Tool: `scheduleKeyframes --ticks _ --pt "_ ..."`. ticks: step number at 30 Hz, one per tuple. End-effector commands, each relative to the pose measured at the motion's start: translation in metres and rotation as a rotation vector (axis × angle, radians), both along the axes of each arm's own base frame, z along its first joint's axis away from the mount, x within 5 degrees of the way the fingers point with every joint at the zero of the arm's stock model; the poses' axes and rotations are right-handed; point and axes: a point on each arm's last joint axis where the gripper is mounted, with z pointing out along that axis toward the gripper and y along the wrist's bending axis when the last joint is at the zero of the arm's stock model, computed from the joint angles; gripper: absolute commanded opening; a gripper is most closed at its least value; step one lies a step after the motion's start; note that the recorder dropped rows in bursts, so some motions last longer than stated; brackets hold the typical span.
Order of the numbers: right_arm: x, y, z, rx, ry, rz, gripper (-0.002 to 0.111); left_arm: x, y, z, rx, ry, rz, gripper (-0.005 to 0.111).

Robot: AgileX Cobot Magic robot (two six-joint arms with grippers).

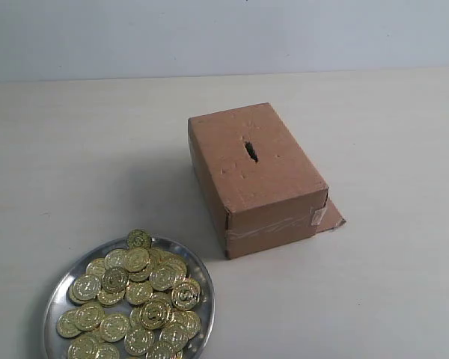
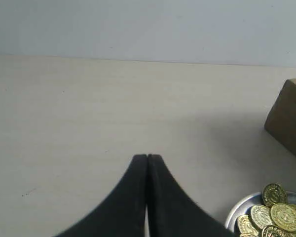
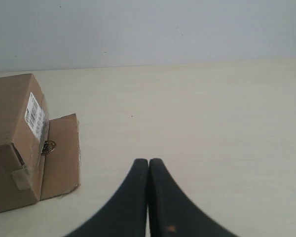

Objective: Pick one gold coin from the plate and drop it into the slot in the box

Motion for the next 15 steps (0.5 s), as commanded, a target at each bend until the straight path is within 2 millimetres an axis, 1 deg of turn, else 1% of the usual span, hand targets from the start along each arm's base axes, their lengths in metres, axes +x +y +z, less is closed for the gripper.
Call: scheduleKeyframes --ticks 1,3,5,7,9,10,11,12,14,15 --pt "0.0 0.0 -0.001 -0.002 -0.011 0.002 0.0 0.0 0.0 0.001 0.019 -0.022 0.0 0.0" --pt "0.0 0.0 -0.001 -0.002 -0.011 0.002 0.0 0.0 0.0 0.001 0.039 -0.026 -0.005 0.0" --pt "0.0 0.0 -0.001 -0.002 -0.011 0.002 0.0 0.001 0.0 0.003 0.004 -0.048 -0.001 0.0" --pt "0.0 -0.001 0.0 -0.083 -0.021 0.011 0.0 0.001 -0.001 0.008 -0.106 -0.092 0.007 0.0" --pt "0.001 -0.001 0.003 -0.094 -0.052 0.011 0.0 0.002 -0.002 0.016 -0.201 -0.169 0.016 0.0" --pt "0.001 0.0 0.006 -0.052 -0.089 0.007 0.0 0.002 -0.001 0.021 -0.299 -0.207 0.027 0.0" --pt "0.002 0.0 0.011 0.028 -0.135 0.0 0.0 0.002 -0.001 0.025 -0.421 -0.236 0.041 0.0" --pt "0.002 0.001 0.014 0.1 -0.17 -0.007 0.0 0.002 0.0 0.027 -0.452 -0.254 0.045 0.0" --pt "0.003 0.001 0.022 0.268 -0.239 -0.025 0.0 0.002 0.001 0.031 -0.459 -0.3 0.05 0.0" --pt "0.003 0.001 0.024 0.321 -0.261 -0.032 0.0 0.002 0.002 0.032 -0.46 -0.311 0.052 0.0"
